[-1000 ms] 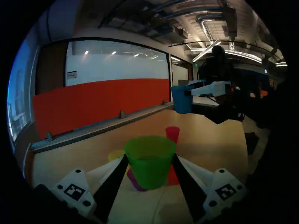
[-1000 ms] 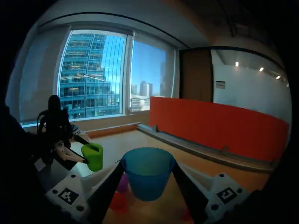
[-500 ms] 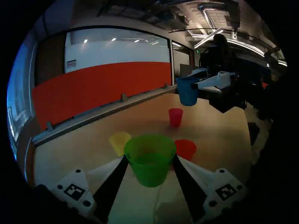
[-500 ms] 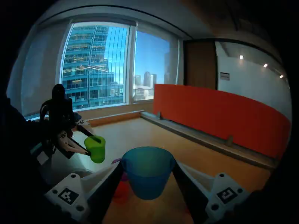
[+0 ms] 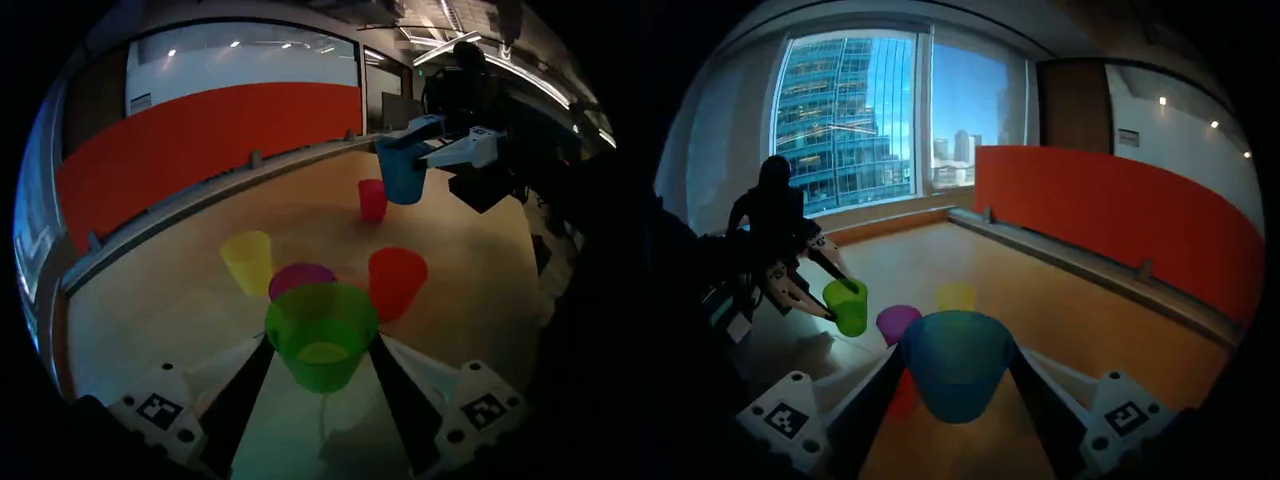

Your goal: Pour water

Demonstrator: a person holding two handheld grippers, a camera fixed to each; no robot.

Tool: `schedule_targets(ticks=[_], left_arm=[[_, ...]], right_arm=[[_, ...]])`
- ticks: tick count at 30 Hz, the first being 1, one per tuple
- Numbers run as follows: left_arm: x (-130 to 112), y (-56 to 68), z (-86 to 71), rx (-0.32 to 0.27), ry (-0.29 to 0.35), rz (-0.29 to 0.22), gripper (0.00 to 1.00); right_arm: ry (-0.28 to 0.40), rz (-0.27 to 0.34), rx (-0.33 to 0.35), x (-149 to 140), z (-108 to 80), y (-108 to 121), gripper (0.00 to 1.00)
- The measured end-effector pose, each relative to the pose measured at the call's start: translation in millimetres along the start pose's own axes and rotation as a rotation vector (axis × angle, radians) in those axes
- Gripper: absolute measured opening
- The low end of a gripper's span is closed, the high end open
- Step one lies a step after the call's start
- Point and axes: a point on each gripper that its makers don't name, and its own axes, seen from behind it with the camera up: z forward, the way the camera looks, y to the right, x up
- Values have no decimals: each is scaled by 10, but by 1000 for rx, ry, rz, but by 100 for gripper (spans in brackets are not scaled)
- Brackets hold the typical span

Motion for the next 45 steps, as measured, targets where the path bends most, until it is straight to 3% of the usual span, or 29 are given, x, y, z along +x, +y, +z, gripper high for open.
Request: schedule_targets(ticks=[6, 12, 30, 45], left_arm=[[-165, 4, 88, -19, -75, -11, 84], [-256, -33, 168, -20, -110, -19, 84], [-425, -38, 251, -30, -147, -37, 84], [-510, -53, 197, -26, -138, -48, 85]], right_arm=[[-42, 3, 11, -193, 69, 35, 93], [-75, 5, 13, -344, 117, 77, 93], [-121, 8, 17, -588, 211, 118, 94], [-159, -8, 14, -814, 287, 77, 94]])
